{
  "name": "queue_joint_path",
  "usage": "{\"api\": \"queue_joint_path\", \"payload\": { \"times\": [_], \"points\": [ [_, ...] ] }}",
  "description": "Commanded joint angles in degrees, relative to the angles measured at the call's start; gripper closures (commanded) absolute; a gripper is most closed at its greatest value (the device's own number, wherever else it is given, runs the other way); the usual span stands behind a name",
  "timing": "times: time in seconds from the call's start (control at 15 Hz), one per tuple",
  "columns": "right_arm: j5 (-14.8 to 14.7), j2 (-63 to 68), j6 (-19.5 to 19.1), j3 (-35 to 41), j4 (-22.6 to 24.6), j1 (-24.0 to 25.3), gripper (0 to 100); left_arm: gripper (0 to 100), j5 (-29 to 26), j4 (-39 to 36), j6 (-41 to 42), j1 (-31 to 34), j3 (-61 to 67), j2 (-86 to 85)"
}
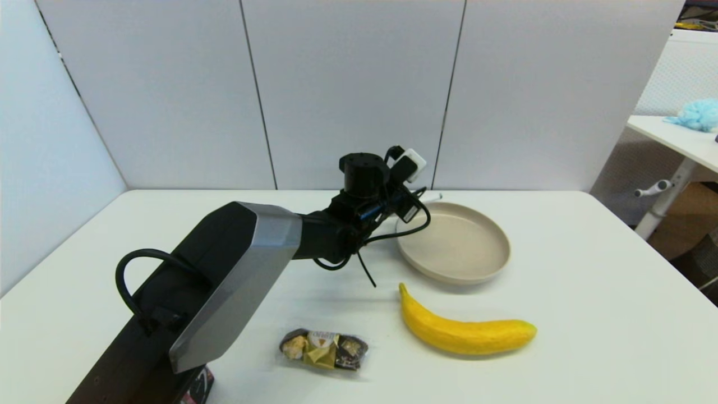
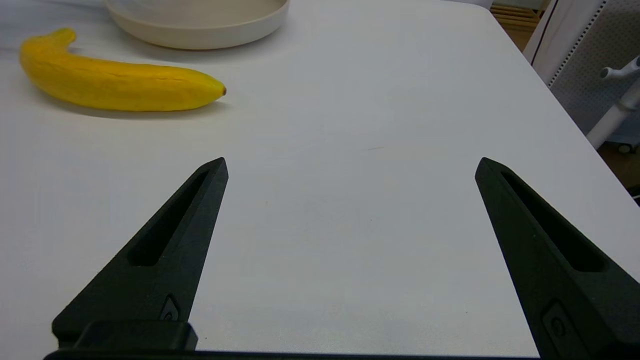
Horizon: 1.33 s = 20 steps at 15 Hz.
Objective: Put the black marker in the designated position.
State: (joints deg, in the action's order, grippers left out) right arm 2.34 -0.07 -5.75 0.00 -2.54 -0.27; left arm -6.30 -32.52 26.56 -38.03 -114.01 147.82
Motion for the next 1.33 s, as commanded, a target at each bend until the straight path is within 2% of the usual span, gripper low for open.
{"api": "queue_joint_path", "payload": {
  "times": [0.07, 0.53, 0.8, 1.13, 1.33],
  "points": [
    [0.03, 0.07, -0.05, 0.0, -0.01, 0.0, 0, 0, 0.06, -0.61, 0.16, 0.24, 0.01, -0.25],
    [0.03, 0.07, -0.05, 0.0, -0.01, 0.0, 0, 0, 0.06, 2.11, 1.39, 1.74, 0.19, -7.11],
    [0.03, 0.07, -0.05, 0.0, -0.01, 0.0, 0, 0, 3.05, 16.97, 1.39, 1.38, 7.22, -21.61],
    [0.03, 0.07, -0.05, 0.0, -0.01, 0.0, 0, 0, 13.51, 33.93, 0.68, 0.86, 28.75, -50.18],
    [0.03, 0.07, -0.05, 0.0, -0.01, 0.0, 0, 0, 13.95, 39.56, 0.59, 3.58, 45.36, -70.22]
  ]
}}
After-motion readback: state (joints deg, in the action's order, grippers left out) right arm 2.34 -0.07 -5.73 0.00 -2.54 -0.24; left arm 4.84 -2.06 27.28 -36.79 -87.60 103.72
